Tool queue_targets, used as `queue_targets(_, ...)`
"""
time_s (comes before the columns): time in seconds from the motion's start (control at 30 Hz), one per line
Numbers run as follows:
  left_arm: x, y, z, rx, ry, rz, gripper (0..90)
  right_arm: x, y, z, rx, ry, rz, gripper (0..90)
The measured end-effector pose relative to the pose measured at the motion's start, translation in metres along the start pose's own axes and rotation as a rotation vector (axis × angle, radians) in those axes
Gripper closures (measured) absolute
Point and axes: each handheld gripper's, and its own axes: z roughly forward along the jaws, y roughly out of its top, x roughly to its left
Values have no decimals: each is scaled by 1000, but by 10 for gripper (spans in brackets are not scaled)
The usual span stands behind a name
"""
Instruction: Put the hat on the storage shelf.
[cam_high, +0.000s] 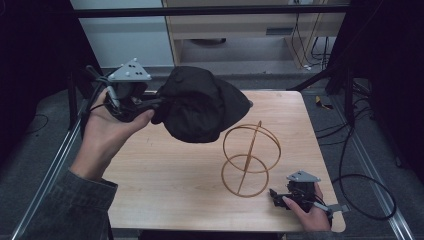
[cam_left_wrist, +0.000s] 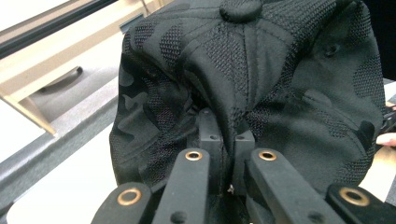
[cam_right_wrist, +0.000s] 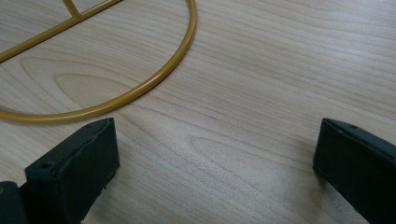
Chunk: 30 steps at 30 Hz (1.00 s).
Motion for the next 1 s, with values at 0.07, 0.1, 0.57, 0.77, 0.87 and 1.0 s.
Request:
queue_targets(0.07, -7, 6, 6, -4, -16, 5, 876, 0, 0, 0, 0, 1, 1, 4)
queue_targets(0.1, -9, 9, 9, -4, -27, 9, 875, 0, 0, 0, 0, 1, 1, 4)
queue_targets(0.57, -58, 26, 53, 23, -137, 78, 875, 0, 0, 0, -2, 2, 2, 5)
queue_targets(0.77, -70, 26, 65, 29, -166, 85, 875, 0, 0, 0, -1, 1, 2, 4)
queue_targets(0.87, -74, 26, 68, 40, -168, 95, 874, 0, 0, 0, 0, 1, 3, 4)
queue_targets(1.0, -77, 23, 73, 51, -180, 90, 874, 0, 0, 0, 0, 1, 2, 4)
